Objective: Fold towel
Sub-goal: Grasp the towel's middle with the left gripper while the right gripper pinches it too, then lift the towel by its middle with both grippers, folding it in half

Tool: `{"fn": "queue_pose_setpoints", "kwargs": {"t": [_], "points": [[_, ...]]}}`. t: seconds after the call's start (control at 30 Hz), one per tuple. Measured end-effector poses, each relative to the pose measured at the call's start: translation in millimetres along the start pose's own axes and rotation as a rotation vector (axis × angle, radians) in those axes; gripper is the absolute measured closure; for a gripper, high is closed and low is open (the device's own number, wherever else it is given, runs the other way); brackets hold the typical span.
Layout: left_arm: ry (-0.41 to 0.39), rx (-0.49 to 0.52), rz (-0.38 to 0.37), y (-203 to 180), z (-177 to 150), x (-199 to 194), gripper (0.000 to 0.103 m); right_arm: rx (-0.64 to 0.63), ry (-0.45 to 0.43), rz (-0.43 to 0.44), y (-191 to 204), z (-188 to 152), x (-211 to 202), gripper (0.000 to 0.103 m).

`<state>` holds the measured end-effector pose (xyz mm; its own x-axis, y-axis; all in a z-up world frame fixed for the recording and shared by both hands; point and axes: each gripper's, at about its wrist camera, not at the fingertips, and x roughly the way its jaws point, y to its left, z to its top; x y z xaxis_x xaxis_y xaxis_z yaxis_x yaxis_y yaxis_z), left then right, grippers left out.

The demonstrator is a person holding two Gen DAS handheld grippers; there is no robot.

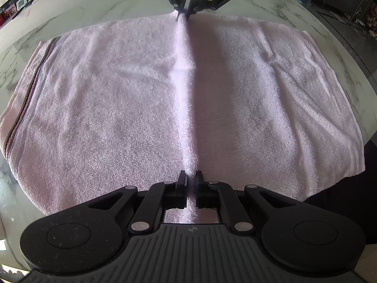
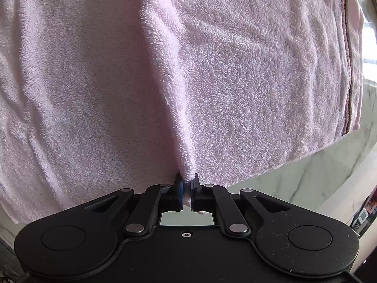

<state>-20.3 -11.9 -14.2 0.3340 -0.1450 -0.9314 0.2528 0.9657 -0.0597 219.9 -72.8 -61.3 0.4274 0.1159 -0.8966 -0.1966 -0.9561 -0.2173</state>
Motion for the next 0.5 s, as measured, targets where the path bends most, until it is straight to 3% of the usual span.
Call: {"fn": "queue_pose_setpoints", "kwargs": {"t": [0.23,0.5], "points": [[-0.042,0.036,0.011,5,-7,-27,0.099,0.148,0.043,-0.059,15,-4,-27,0.099],[-0.131,0.161,0.1,11,-7,-85,0.099,0.33,0.132,-0.159,35,-18,-85,0.099]]}}
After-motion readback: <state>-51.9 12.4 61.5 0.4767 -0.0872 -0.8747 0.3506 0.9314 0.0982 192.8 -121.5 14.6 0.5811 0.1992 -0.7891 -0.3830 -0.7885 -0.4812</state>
